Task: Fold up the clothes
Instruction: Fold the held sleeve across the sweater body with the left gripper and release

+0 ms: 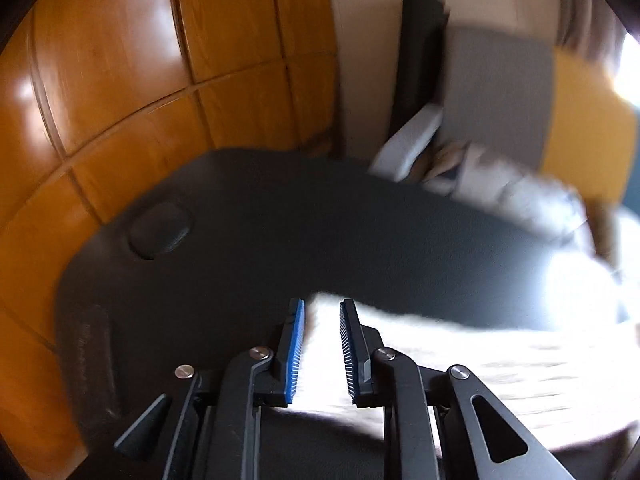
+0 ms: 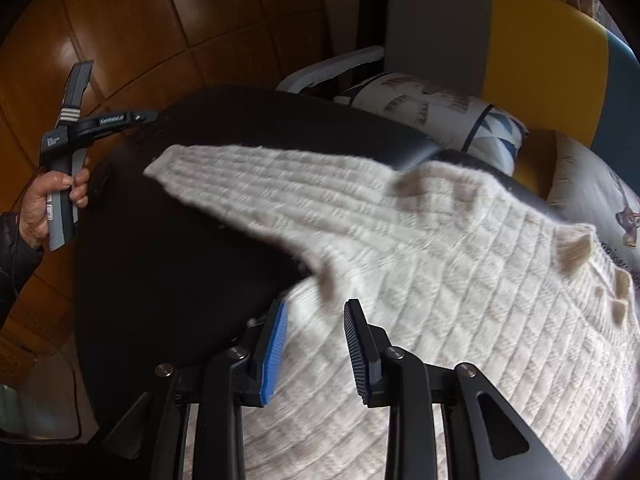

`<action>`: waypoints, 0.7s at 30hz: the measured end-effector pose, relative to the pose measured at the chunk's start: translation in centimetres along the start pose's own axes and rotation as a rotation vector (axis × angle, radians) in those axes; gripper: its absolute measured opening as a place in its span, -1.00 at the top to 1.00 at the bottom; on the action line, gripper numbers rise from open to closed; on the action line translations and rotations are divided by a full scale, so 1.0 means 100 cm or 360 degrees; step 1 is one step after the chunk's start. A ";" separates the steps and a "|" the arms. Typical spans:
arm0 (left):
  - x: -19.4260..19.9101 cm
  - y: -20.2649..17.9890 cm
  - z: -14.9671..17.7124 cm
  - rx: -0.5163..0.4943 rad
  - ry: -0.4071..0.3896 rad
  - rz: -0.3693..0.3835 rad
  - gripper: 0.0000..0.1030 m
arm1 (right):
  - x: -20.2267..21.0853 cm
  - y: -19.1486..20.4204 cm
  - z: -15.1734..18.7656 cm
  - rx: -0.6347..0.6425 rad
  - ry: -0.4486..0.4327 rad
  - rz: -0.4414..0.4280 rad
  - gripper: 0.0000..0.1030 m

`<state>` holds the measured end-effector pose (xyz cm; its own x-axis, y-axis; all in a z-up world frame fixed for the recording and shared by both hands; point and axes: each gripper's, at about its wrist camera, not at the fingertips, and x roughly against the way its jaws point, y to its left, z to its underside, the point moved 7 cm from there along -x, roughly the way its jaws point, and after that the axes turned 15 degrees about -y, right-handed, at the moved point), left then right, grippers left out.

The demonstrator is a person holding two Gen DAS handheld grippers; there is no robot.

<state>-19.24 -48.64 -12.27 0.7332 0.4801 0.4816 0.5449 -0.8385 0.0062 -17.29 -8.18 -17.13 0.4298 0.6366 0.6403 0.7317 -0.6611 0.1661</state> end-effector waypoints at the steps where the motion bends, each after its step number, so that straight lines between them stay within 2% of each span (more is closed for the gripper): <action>1: 0.012 -0.009 -0.006 0.0051 -0.0027 0.0090 0.63 | -0.001 0.007 0.005 0.0001 0.0017 -0.0021 0.42; 3: 0.032 -0.043 -0.005 0.0045 -0.0036 0.0289 0.63 | -0.005 0.017 0.012 -0.0003 0.0048 -0.0045 0.42; 5: 0.049 -0.086 0.004 -0.0049 -0.0017 0.0482 0.63 | -0.009 0.018 0.017 -0.0055 0.0070 -0.0066 0.42; 8: 0.059 -0.157 0.030 -0.0216 0.0068 0.0671 0.63 | -0.017 0.014 0.024 -0.0104 0.0122 -0.0056 0.42; 9: 0.059 -0.176 0.039 -0.0270 0.0101 0.0700 0.63 | -0.020 0.012 0.028 -0.0128 0.0145 -0.0060 0.42; 13: 0.055 -0.217 0.073 -0.0364 0.0234 0.0741 0.63 | -0.020 0.008 0.034 -0.0228 0.0142 -0.0107 0.41; 16: 0.040 -0.223 0.090 -0.0357 0.0284 0.0679 0.63 | -0.018 0.008 0.038 -0.0261 0.0141 -0.0160 0.41; 21: 0.013 -0.221 0.083 -0.0299 0.0272 0.0646 0.58 | -0.018 0.009 0.042 -0.0290 0.0140 -0.0243 0.41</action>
<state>-26.97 -27.36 -19.09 0.7856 0.0683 0.6150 0.1339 -0.9891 -0.0611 -15.18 -8.25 -21.26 0.2680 0.7030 0.6587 0.6738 -0.6254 0.3934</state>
